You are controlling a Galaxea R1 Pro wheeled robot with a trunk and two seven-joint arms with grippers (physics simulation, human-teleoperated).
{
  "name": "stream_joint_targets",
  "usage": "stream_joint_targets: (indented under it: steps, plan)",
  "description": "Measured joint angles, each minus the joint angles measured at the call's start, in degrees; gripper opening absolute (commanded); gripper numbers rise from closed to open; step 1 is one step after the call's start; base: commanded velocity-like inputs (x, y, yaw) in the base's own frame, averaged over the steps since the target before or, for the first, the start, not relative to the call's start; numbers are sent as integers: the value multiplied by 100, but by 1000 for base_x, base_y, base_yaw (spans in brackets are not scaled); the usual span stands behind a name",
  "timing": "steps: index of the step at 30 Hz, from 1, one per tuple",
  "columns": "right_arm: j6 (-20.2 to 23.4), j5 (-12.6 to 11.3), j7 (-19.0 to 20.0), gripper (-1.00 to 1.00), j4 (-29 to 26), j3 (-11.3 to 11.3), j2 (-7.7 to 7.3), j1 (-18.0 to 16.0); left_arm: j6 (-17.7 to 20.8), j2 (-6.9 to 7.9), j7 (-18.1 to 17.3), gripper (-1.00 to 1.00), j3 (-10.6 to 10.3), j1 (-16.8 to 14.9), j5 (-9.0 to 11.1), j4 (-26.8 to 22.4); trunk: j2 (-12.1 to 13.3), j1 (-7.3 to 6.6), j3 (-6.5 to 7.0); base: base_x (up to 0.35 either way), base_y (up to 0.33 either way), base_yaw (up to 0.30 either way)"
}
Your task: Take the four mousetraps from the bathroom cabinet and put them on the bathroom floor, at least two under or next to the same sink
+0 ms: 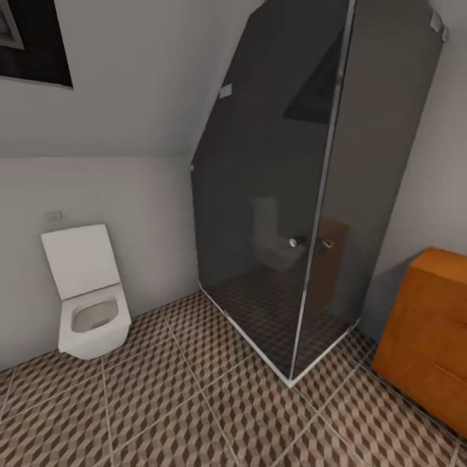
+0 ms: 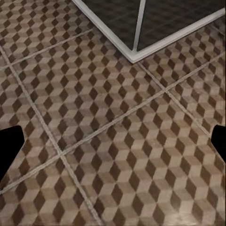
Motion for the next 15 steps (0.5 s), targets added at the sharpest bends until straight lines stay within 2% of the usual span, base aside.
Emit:
stream_joint_targets:
  steps: [5, 15]
  plan:
    - [0, 0, 1, 100, 0, 1, -1, 0, -3, 0, 0, 100, -1, 0, 0, -1, 0, -2, 16, -153, 0, -262]
    - [0, 0, 1, 100, -1, 3, 0, 0, -2, 0, 0, 100, -2, 0, 0, 0, -1, -3, 47, -27, 0, -262]
